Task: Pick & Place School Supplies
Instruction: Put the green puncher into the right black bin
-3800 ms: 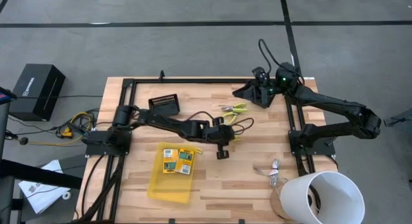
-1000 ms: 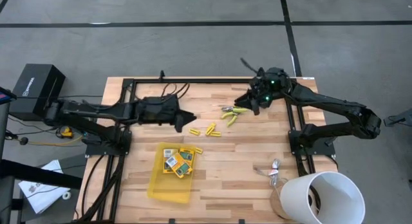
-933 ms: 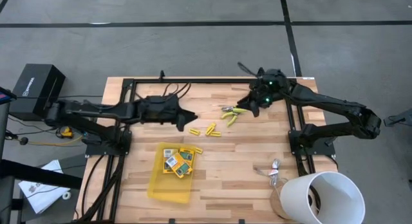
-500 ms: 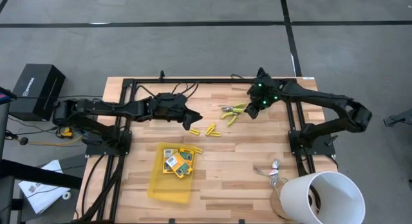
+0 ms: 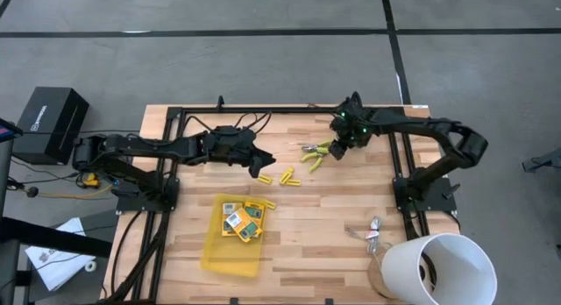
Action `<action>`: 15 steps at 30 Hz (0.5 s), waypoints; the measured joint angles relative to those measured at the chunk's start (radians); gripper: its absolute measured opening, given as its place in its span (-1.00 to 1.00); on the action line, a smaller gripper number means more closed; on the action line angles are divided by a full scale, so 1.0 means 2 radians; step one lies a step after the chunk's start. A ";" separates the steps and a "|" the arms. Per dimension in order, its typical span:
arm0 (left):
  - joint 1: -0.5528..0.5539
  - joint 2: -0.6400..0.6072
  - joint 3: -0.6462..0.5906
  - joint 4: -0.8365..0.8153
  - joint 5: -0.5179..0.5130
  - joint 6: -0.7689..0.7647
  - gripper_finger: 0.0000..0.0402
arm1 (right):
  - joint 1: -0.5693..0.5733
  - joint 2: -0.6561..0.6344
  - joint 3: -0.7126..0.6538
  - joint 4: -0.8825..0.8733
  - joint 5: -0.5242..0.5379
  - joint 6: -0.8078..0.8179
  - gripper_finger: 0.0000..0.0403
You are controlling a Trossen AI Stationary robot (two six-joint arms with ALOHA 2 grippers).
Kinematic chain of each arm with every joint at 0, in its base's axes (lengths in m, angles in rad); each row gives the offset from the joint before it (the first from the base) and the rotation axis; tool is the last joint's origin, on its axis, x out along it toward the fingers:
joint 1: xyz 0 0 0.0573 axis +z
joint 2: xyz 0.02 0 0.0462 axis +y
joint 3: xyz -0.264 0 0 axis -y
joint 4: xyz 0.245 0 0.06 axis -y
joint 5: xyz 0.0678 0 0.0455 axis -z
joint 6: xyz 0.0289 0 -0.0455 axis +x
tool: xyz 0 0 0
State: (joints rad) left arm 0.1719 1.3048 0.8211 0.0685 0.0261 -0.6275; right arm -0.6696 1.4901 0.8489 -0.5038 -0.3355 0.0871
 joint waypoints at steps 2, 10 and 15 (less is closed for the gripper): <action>0.002 0.000 0.000 0.000 0.000 0.000 -0.26 | -0.004 -0.003 0.017 -0.006 0.000 -0.008 -0.36; 0.010 0.000 0.000 0.000 0.000 -0.002 -0.26 | -0.022 0.002 0.059 -0.029 -0.005 -0.035 -0.21; 0.010 0.000 0.000 0.000 0.001 -0.017 -0.26 | -0.023 0.002 0.045 -0.038 -0.004 -0.059 -0.15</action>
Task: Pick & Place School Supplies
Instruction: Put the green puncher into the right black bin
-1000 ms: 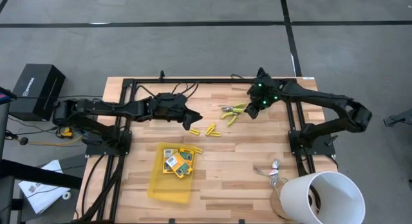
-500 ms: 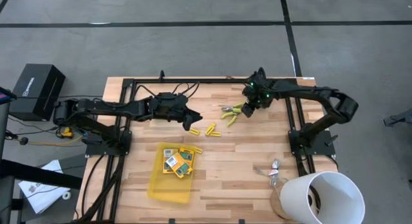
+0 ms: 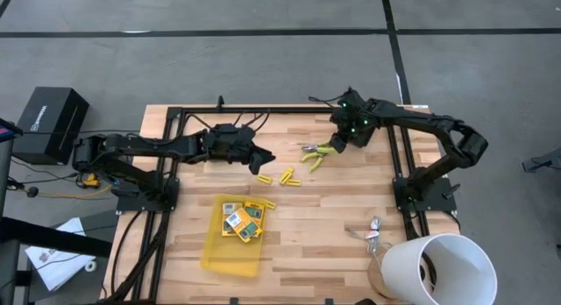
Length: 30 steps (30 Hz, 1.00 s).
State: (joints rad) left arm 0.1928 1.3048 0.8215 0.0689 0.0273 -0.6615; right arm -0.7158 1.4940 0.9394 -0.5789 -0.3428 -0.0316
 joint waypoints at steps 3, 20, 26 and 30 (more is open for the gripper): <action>0.000 0.000 0.000 0.000 0.000 -0.003 -0.26 | 0.000 0.000 -0.015 0.003 0.000 -0.009 -0.16; 0.000 0.000 0.000 0.000 0.012 -0.027 -0.26 | 0.004 0.020 -0.056 0.051 -0.013 -0.006 -0.19; 0.000 0.000 0.000 -0.001 0.013 -0.027 -0.26 | 0.014 0.084 -0.056 0.059 -0.013 -0.006 -0.18; -0.001 0.000 0.000 -0.001 0.014 -0.027 -0.26 | 0.020 0.111 -0.044 0.056 -0.026 -0.006 -0.18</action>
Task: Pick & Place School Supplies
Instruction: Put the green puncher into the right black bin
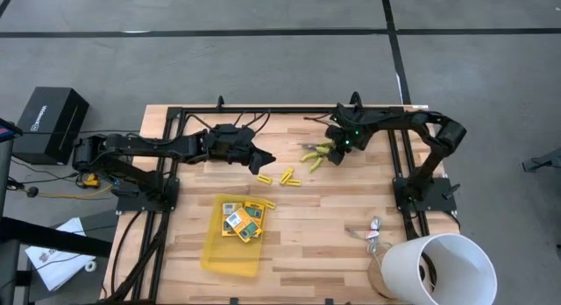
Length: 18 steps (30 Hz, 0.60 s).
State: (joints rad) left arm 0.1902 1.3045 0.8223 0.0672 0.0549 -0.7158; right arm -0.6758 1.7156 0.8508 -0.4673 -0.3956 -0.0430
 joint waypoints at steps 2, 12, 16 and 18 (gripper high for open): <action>0.000 0.000 0.000 0.000 0.002 0.000 -0.26 | 0.001 0.002 0.007 -0.003 0.001 -0.002 -0.19; 0.000 0.000 0.000 0.000 0.002 0.002 -0.26 | -0.016 0.000 0.061 0.017 -0.012 0.007 -0.30; 0.000 0.000 0.000 0.000 0.002 0.002 -0.26 | -0.016 0.004 0.069 0.013 -0.014 0.008 -0.33; 0.000 0.000 0.000 0.000 0.002 0.002 -0.26 | -0.016 0.004 0.070 0.018 -0.019 0.006 -0.43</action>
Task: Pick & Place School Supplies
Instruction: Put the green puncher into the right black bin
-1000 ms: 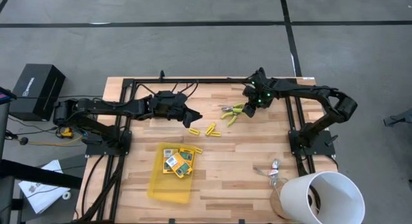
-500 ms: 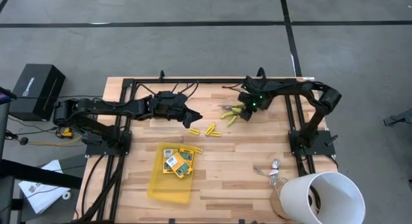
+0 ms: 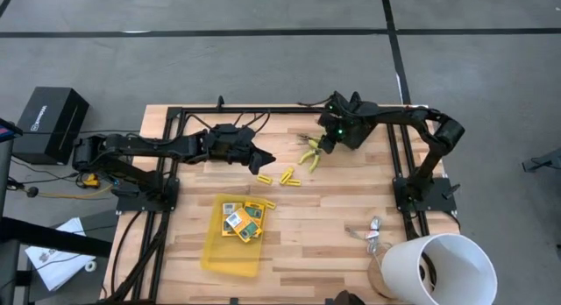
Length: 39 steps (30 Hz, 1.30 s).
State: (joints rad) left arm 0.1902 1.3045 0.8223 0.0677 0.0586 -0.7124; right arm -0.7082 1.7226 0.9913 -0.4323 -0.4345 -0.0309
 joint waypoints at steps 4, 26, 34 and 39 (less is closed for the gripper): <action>0.000 0.000 0.000 0.000 0.000 0.000 -0.26 | -0.001 0.000 0.000 0.000 -0.009 0.006 -0.81; 0.000 0.000 0.000 0.000 0.010 0.000 -0.26 | 0.007 0.000 0.000 -0.027 -0.024 0.002 -0.08; 0.000 0.000 0.000 0.000 0.010 0.003 -0.26 | 0.009 0.000 0.000 -0.027 0.012 0.014 -0.30; 0.000 0.000 0.000 0.000 0.014 0.011 -0.26 | 0.001 0.000 0.000 -0.029 0.022 0.023 -0.33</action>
State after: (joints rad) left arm 0.1905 1.3045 0.8223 0.0681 0.0866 -0.6910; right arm -0.7054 1.7222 0.9909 -0.4903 -0.3912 0.0157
